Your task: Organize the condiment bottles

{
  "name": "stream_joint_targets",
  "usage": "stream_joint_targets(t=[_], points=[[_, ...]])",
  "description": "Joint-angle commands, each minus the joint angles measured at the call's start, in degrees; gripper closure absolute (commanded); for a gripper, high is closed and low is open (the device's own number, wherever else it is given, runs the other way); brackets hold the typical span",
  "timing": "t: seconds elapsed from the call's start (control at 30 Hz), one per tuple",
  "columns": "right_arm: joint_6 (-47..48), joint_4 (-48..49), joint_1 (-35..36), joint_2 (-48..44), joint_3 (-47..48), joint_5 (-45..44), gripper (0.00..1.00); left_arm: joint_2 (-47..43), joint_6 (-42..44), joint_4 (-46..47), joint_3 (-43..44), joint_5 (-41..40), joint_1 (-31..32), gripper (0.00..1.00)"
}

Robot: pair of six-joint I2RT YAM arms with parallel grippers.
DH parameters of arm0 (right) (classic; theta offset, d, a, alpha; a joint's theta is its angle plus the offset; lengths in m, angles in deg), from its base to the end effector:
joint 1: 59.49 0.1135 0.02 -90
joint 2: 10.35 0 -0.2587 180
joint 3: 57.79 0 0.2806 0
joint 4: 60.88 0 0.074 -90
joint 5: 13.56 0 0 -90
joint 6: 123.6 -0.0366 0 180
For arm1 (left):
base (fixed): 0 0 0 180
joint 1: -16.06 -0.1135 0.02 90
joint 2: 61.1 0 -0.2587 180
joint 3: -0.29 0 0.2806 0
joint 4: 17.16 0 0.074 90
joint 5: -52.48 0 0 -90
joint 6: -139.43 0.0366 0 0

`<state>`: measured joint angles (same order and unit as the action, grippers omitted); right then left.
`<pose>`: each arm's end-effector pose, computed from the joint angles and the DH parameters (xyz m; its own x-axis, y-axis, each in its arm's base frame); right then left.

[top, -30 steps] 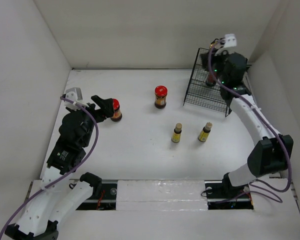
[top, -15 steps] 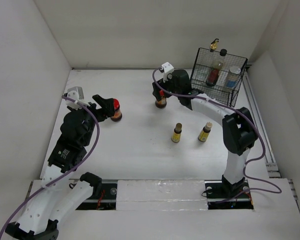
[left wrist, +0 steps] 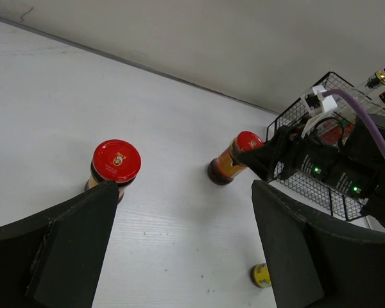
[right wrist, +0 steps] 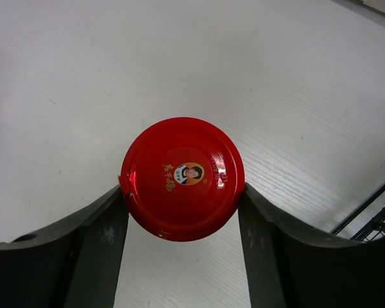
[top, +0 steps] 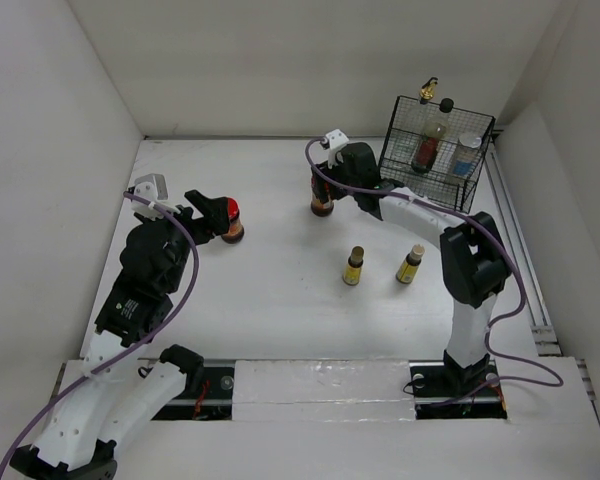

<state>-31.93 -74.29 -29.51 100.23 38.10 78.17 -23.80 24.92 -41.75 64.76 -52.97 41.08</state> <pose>0.4151 0.2408 0.2324 -0.3926 -0.2601 -0.8822 -0.5342 0.8453 -0.0115 0.1609 -0.0643 0.4033 -0.0320 -0.4264 -0.9040 0.1684 0.8892 -0.4253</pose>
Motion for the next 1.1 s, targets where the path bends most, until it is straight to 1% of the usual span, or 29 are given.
stream_joint_targets(t=[0.0, 0.03, 0.1, 0.13, 0.17, 0.23, 0.3, 0.33, 0.4, 0.57, 0.6, 0.83, 1.07], points=[[-1.1, 1.6, -0.2, 0.7, 2.6, 0.6, 0.43, -0.6, 0.6, 2.3, 1.1, 0.2, -0.3, 0.19], [-1.7, 2.5, -0.2, 0.7, 2.6, 0.6, 0.47, -0.6, 0.6, 2.3, 1.1, 0.2, -0.3, 0.19], [-2.2, 5.7, 0.4, -1.4, 1.8, 1.2, 0.52, -0.6, 0.6, 2.3, 1.1, 0.8, -0.3, 0.19], [-2.2, 6.9, 1.0, -2.5, 1.8, 1.2, 0.58, -0.6, 0.6, 2.3, 1.1, 0.8, -0.3, 0.19], [-2.2, 8.0, 1.0, -5.0, 1.0, 1.2, 0.60, -0.6, 0.6, 2.3, 1.1, 0.8, -0.3, 0.19], [-2.7, 10.9, 1.0, -7.9, 0.2, 1.2, 0.61, -0.6, 0.6, 2.3, 1.1, 0.8, -0.3, 0.19], [-2.7, 12.2, 1.0, -12.8, -1.3, 1.2, 0.61, -0.6, 0.6, 2.3, 1.1, 0.8, -0.3, 0.19], [-3.5, 12.8, 0.4, -14.4, -1.3, -0.1, 0.61, -0.6, 0.6, 2.3, 1.1, 0.8, -0.3, 0.19], [-4.2, 12.8, -1.8, -18.6, -1.9, -0.1, 0.61, -0.6, 0.6, 2.3, 1.1, 0.8, -0.3, 0.19], [-6.9, 12.8, -9.0, -23.0, -2.4, 4.1, 0.61, -0.6, 0.6, 2.3, 1.1, 0.8, -0.3, 0.19], [-7.4, 12.8, -11.5, -23.0, -2.4, 4.2, 0.61, -0.6, 0.6, 2.3, 1.1, 0.8, -0.3, 0.19], [-9.2, 12.8, -20.4, -23.1, -0.6, 5.5, 0.62, -0.6, 0.6, 2.3, 1.1, 0.8, -0.3, 0.19], [-10.3, 13.5, -25.8, -19.8, 3.4, 5.5, 0.62, -0.6, 0.6, 2.3, 1.1, 0.8, -0.3, 0.19]])
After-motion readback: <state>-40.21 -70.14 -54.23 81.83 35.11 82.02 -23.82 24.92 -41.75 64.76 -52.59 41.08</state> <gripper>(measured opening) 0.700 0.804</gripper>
